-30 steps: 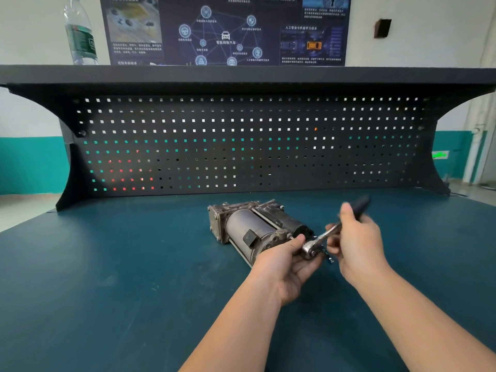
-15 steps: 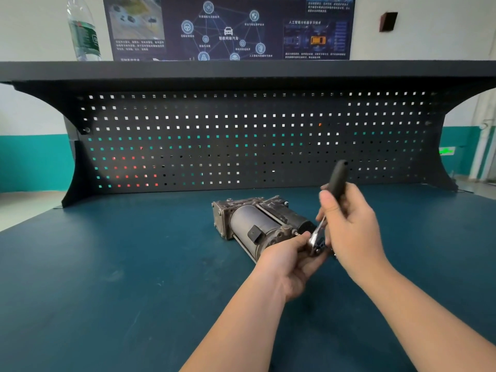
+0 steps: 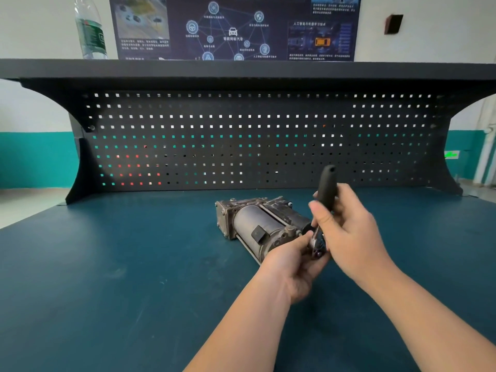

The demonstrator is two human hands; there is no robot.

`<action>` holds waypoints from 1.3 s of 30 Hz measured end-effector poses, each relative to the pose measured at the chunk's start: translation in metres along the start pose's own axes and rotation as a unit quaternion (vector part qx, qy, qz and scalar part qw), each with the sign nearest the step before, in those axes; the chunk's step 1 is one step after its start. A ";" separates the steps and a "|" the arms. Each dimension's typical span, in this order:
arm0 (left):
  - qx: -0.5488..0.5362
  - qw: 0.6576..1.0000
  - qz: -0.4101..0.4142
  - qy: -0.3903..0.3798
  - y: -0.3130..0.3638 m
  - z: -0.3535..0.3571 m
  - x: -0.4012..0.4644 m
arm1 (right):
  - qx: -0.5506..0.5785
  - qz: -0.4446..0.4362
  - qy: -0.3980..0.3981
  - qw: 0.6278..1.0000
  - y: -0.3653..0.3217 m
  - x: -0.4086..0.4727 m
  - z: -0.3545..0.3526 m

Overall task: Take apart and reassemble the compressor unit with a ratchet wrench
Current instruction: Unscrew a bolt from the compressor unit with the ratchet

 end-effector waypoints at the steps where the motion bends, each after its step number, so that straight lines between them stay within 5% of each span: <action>1: 0.000 1.000 -0.003 0.005 -0.001 -0.001 -0.001 | -0.013 -0.005 0.001 1.000 -0.001 -0.001 0.001; 5: -0.003 1.000 0.005 0.017 0.000 -0.002 0.002 | 0.063 0.171 0.156 0.971 0.041 -0.007 -0.021; 8: -0.003 1.000 0.003 0.022 -0.001 -0.001 0.002 | 0.265 0.415 0.253 0.833 0.089 -0.037 -0.011; 10: -0.002 1.000 0.002 0.022 -0.003 -0.001 0.002 | 0.323 0.469 0.261 0.780 0.098 -0.048 -0.003; 12: 0.001 1.000 0.001 0.020 -0.003 0.000 0.001 | 0.316 0.418 0.255 0.813 0.093 -0.039 -0.006; 15: 0.001 1.000 0.003 0.016 0.000 -0.001 -0.001 | 0.145 0.201 0.171 0.954 0.051 -0.009 -0.022; 17: -0.003 1.000 0.000 0.011 0.001 -0.001 -0.002 | 0.040 0.064 0.086 0.993 0.018 0.001 -0.016; 19: -0.002 1.000 -0.001 0.006 0.001 -0.001 -0.003 | 0.009 0.029 0.062 0.998 0.009 -0.001 -0.011; 22: 0.011 1.000 0.005 0.014 0.001 -0.001 -0.001 | 0.051 0.166 0.151 0.973 0.039 -0.007 -0.022; 26: 0.020 0.999 0.007 0.026 -0.001 0.000 0.001 | 0.309 0.462 0.253 0.792 0.091 -0.046 -0.007; 28: 0.021 0.999 0.007 0.029 -0.002 0.000 0.000 | 0.342 0.486 0.263 0.760 0.095 -0.052 -0.002; 30: 0.016 1.000 0.005 0.026 -0.002 0.000 -0.001 | 0.319 0.433 0.265 0.800 0.091 -0.042 -0.007; 34: -0.001 1.000 0.006 0.021 0.001 -0.002 -0.004 | 0.117 0.191 0.170 0.960 0.049 -0.006 -0.025; 37: -0.001 1.000 0.008 0.023 0.002 -0.003 -0.003 | 0.071 0.153 0.142 0.975 0.038 -0.003 -0.025; 39: 0.007 1.000 0.011 0.023 0.001 -0.002 -0.001 | 0.130 0.246 0.183 0.943 0.059 -0.011 -0.026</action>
Point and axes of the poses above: each hand's wrist, its own x-axis towards the middle knuckle, its own z-axis out of the palm, y = z × x, the point moved 8 cm from there along x, towards the middle knuckle, and after that the axes turned 11 degrees about -z, right-handed, at the moved point
